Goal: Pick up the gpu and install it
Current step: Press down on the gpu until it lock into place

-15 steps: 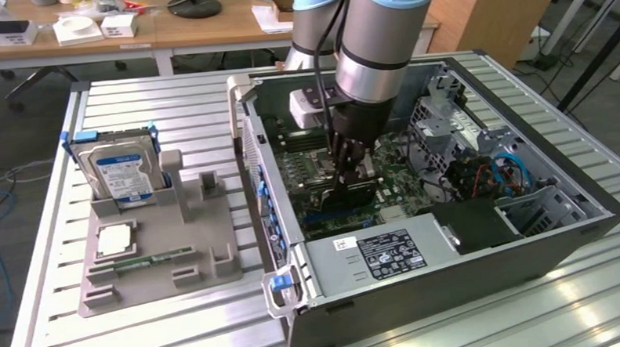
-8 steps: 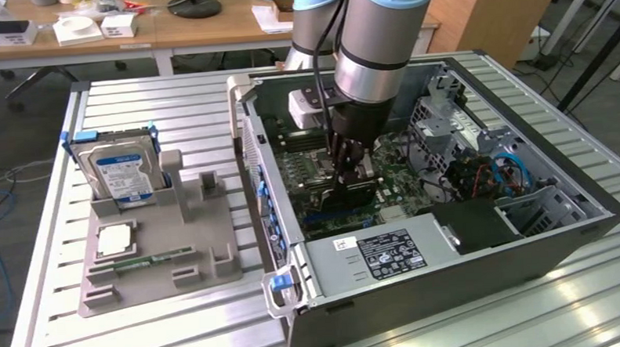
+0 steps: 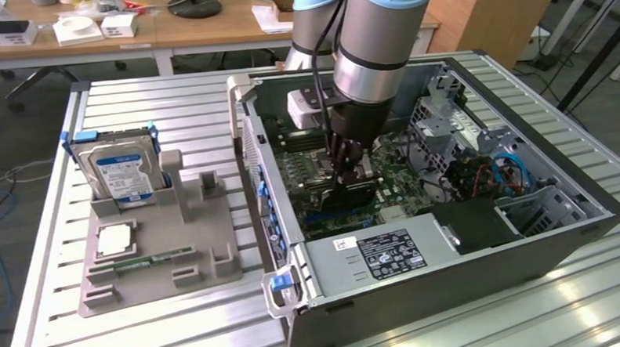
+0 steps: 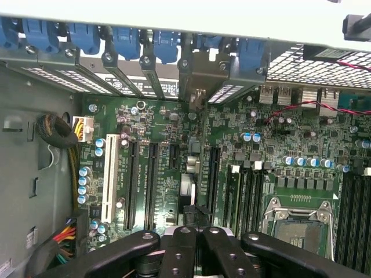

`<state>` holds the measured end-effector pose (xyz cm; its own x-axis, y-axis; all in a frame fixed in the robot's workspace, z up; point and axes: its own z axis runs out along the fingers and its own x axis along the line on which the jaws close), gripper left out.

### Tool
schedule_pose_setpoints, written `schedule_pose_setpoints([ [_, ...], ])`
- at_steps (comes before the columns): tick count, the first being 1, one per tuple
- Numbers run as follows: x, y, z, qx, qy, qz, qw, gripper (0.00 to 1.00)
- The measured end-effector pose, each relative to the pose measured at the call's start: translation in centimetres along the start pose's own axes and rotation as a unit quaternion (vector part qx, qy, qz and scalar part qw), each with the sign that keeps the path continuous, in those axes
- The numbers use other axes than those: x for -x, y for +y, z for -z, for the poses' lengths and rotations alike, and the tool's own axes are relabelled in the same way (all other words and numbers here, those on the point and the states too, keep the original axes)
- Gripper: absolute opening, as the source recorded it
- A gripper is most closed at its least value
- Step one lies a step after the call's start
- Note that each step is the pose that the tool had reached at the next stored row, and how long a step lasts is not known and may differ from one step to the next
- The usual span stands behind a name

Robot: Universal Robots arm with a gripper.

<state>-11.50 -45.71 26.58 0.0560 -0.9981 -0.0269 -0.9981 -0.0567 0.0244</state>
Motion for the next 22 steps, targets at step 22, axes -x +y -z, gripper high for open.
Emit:
schedule_pose_setpoints([
  [22, 0.06, 0.48, 0.27, -0.0004, 0.0, 0.0, 1.0, 0.1],
])
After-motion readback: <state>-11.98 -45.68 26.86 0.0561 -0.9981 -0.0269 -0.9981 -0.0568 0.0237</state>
